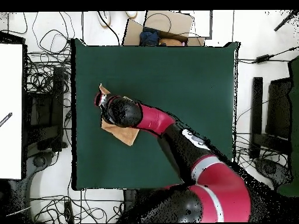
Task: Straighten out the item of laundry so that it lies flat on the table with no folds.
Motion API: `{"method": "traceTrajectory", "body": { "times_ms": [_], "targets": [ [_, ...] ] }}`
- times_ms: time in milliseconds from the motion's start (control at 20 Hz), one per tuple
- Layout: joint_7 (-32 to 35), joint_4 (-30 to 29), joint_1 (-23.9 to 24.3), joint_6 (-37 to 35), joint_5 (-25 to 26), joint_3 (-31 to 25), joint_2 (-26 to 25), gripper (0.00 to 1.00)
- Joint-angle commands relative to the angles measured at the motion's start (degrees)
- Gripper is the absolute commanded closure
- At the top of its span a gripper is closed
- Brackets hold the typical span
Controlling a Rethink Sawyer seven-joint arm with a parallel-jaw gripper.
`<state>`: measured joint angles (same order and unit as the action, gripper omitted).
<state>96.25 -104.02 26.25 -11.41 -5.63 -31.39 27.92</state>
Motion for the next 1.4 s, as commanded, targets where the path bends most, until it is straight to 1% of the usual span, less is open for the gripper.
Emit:
{"method": "traceTrajectory", "body": {
  "times_ms": [50, 100, 150, 350, 550, 800, 1400],
  "targets": [
    [13.58, 3.42, -6.03, -7.02, -4.23, 11.96, 2.40, 0.00],
    [13.38, 3.85, -6.74, -7.66, -4.42, 12.97, 2.53, 0.00],
    [12.33, 5.55, -8.06, -10.50, -3.76, 15.15, 2.65, 0.00],
    [11.61, 6.32, -8.53, -11.92, -3.65, 15.98, 2.65, 0.00],
    [10.57, 8.21, -10.16, -14.35, -2.11, 18.61, 3.12, 0.00],
    [10.19, 7.77, -10.25, -14.31, -1.90, 18.73, 3.44, 0.00],
    [9.13, 9.85, -10.87, -16.26, -1.61, 20.23, 2.98, 0.00]
  ]
}}
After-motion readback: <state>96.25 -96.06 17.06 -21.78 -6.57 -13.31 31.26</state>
